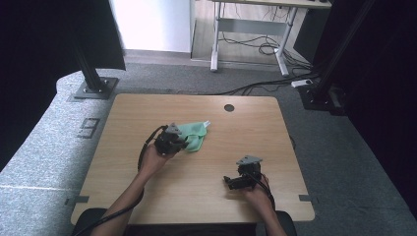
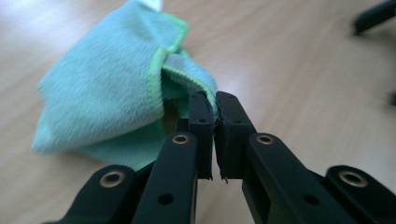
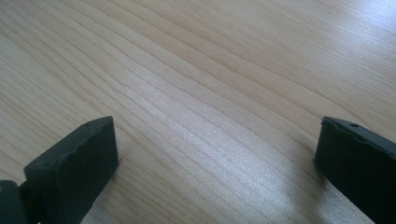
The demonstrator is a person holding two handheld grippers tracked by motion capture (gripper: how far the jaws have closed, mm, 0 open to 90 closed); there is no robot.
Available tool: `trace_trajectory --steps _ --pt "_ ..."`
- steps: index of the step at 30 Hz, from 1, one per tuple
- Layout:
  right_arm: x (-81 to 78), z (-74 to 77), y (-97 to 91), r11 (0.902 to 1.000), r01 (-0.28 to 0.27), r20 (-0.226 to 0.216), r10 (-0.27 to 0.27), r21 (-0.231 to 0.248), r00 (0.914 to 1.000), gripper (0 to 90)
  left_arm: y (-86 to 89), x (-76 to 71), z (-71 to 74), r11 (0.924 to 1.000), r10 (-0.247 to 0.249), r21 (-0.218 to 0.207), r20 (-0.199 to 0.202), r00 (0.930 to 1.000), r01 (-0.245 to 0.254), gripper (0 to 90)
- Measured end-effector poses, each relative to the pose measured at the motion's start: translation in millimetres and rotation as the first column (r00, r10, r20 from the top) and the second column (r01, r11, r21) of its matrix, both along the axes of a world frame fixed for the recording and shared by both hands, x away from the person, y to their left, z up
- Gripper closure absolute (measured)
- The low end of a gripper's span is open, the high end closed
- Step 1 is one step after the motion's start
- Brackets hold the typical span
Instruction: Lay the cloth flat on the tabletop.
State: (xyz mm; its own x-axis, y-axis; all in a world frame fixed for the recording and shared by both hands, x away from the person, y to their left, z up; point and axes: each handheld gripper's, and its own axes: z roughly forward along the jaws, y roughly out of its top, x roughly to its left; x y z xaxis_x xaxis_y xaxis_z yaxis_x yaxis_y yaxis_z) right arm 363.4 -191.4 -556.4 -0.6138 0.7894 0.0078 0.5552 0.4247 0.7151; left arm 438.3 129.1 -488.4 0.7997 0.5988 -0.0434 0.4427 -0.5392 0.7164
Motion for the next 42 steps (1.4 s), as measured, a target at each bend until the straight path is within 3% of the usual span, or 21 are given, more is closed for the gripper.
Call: trace_trajectory --steps 2,3,6,8,10,12,18,19,22,24,30,31,34,36,37,39,42 --pt "0.0 0.0 0.0 1.0 0.0 0.0 0.0 0.0 1.0 0.0 -1.6 -5.5 0.6 1.0 -0.008 -0.004 -0.007 0.9999 0.008 85.1" --pt "0.0 0.0 0.1 1.0 0.001 0.0 -0.001 0.0 1.0 0.0 -5.7 -16.8 1.4 0.9992 -0.037 -0.014 -0.024 0.999 0.037 84.7" --pt "0.0 0.0 0.1 1.0 0.002 0.0 -0.002 0.0 1.0 0.0 -11.8 -27.7 1.0 0.9974 -0.071 -0.012 -0.037 0.9968 0.071 82.5" --pt "0.0 0.0 0.0 1.0 0.0 0.0 0.0 0.0 1.0 0.0 -20.3 -39.1 2.7 0.9941 -0.108 0.01 -0.025 0.9938 0.108 72.9" --pt "0.0 0.0 0.0 1.0 0.0 0.0 0.0 0.001 1.0 0.0 -21.7 -40.1 5.1 0.9935 -0.113 0.006 -0.024 0.9933 0.113 65.1" --pt "0.0 0.0 0.0 1.0 0.0 0.001 0.0 0.0 1.0 0.0 -20.6 -37.3 18.3 0.9924 -0.119 -0.032 -0.024 0.9926 0.119 58.9" --pt "0.1 -0.1 0.0 1.0 0.0 0.002 0.0 0.0 1.0 0.0 -13.8 -27.3 40.8 0.9955 -0.087 -0.037 0.016 0.9961 0.087 52.3" --pt "0.1 0.0 0.0 1.0 0.0 0.001 0.0 0.0 1.0 0.0 -12.0 -22.2 43.2 0.9972 -0.071 -0.023 0.022 0.9973 0.071 51.8" --pt "0.1 -0.1 0.0 1.0 0.0 0.002 0.0 0.0 1.0 0.0 -10.4 -15.0 40.9 0.9987 -0.05 -0.004 0.018 0.9986 0.05 51.7" --pt "0.1 0.0 0.0 1.0 0.0 0.002 0.0 0.0 1.0 0.0 -9.7 -3.6 31.3 0.9997 -0.021 0.015 -0.006 0.9998 0.022 51.2" --pt "0.0 0.0 0.0 1.0 0.0 0.0 0.0 0.0 1.0 0.0 -14.8 8.8 15.4 0.9998 -0.005 0.018 -0.045 0.999 0.005 49.8" --pt "0.0 0.0 0.0 1.0 0.0 0.0 0.0 0.0 1.0 0.0 -18.2 9.7 12.2 0.9993 -0.004 0.036 -0.043 0.9991 0.005 49.8" --pt "0.1 0.0 0.0 1.0 0.0 0.001 0.0 0.0 1.0 0.0 -23.1 11.5 4.9 0.9958 0.01 0.091 -0.046 0.9989 -0.005 56.2" --pt "0.1 0.0 0.0 1.0 0.0 0.001 0.0 0.0 1.0 0.0 -22.9 12.3 3.5 0.9957 0.013 0.093 -0.051 0.9986 -0.008 69.4" --pt "0.1 -0.1 0.0 1.0 0.0 0.001 0.0 0.0 1.0 0.0 -19.7 14.6 2.1 0.9968 0.023 0.078 -0.071 0.9972 -0.017 76.4" --pt "0.1 0.0 0.0 1.0 0.0 0.001 0.0 0.0 1.0 0.0 -16.9 14.9 3.7 0.9974 0.033 0.067 -0.069 0.9971 -0.028 82.4" --pt "0.1 0.0 0.0 1.0 0.0 0.001 0.0 0.0 1.0 0.0 -14.4 14.1 7.4 0.9977 0.039 0.057 -0.057 0.9976 -0.035 84.1"
